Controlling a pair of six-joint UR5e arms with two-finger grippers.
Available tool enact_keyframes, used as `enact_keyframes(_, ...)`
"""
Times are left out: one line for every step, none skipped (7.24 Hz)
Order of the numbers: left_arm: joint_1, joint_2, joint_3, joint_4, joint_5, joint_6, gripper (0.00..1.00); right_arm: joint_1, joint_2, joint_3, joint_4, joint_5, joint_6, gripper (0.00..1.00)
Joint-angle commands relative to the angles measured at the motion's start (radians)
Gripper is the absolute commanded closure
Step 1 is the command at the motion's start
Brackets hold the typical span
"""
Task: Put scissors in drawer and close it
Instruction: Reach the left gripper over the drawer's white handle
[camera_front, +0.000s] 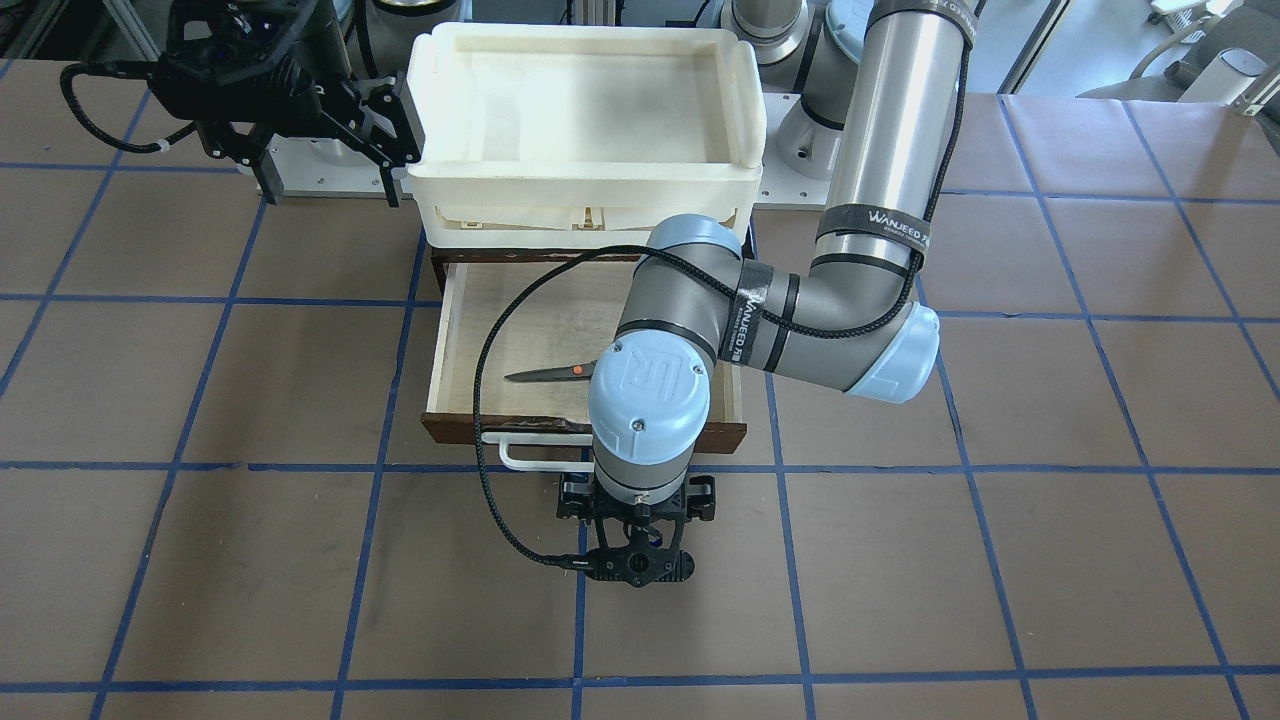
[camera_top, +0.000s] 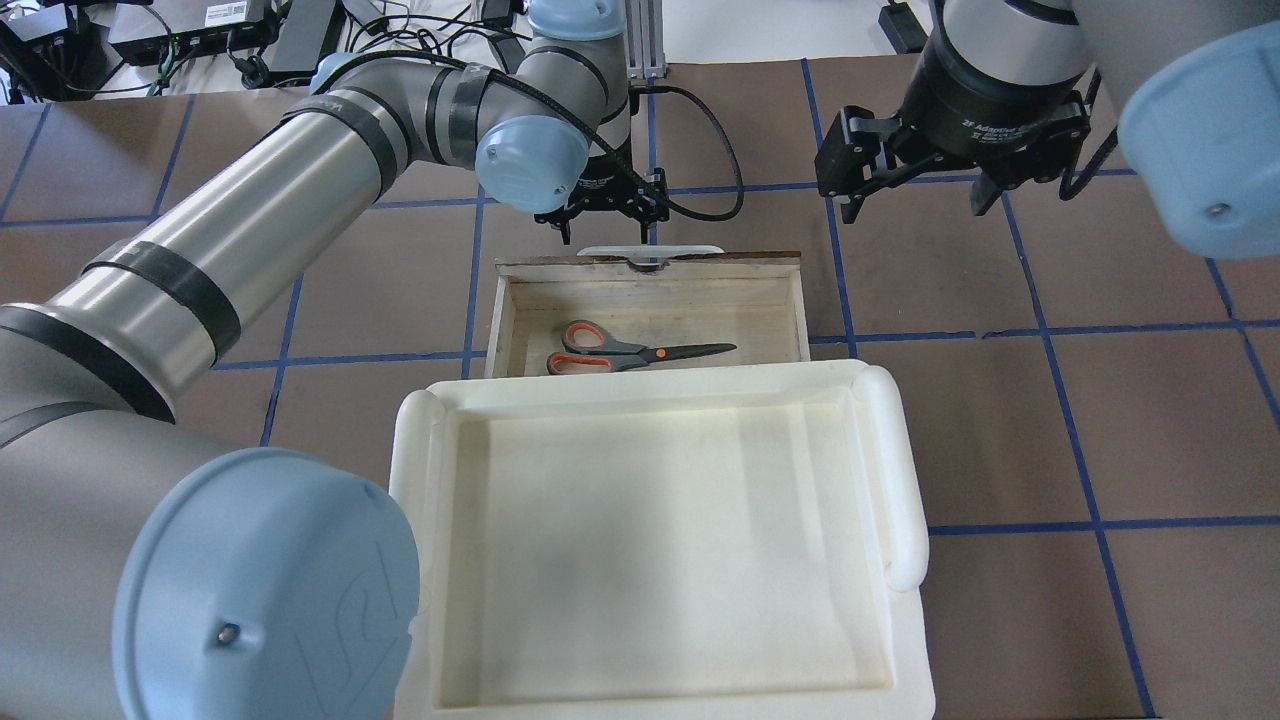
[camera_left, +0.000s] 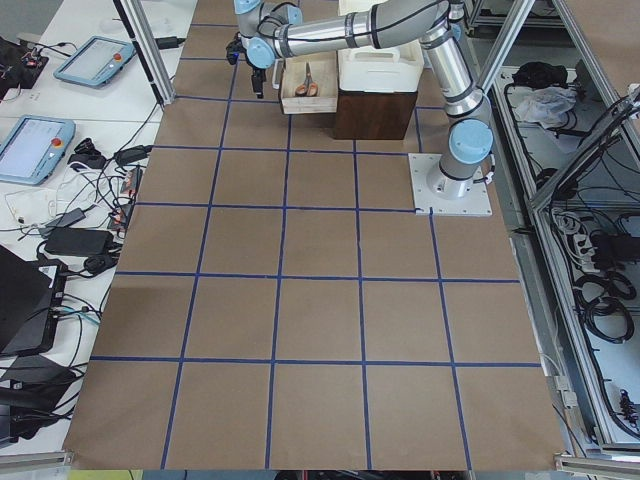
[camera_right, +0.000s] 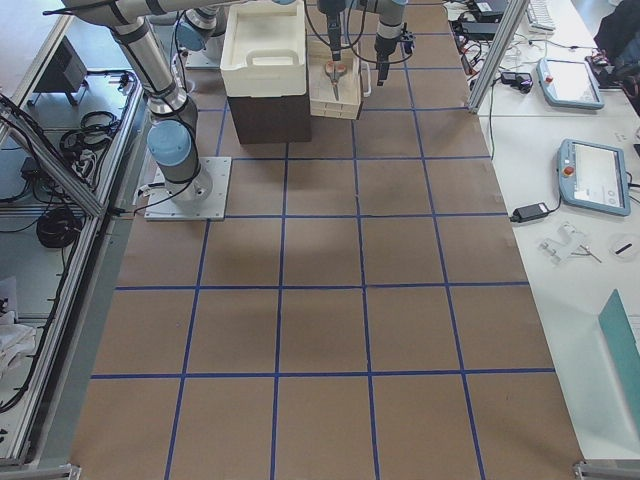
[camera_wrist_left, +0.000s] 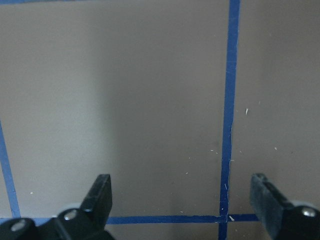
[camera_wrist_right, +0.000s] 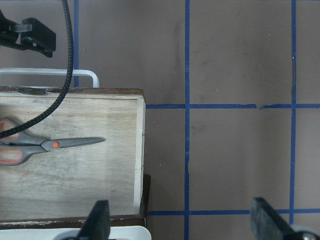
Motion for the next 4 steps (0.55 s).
enact_keyframes(-0.001, 0.018, -0.005, -0.044, 0.000, 0.000, 0.00, 0.000, 0.000, 0.000, 0.000, -0.002, -0.001, 0.00)
enact_keyframes(-0.001, 0.023, -0.005, -0.052, -0.001, 0.000, 0.00, 0.000, 0.001, 0.000, -0.002, 0.000, -0.003, 0.00)
enact_keyframes(-0.001, 0.026, -0.008, -0.065, -0.003, 0.000, 0.00, 0.000, 0.000, 0.000, 0.000, -0.002, -0.003, 0.00)
enact_keyframes(-0.003, 0.026, -0.009, -0.067, -0.015, -0.002, 0.00, 0.000, 0.000, 0.000, 0.000, 0.000, -0.003, 0.00)
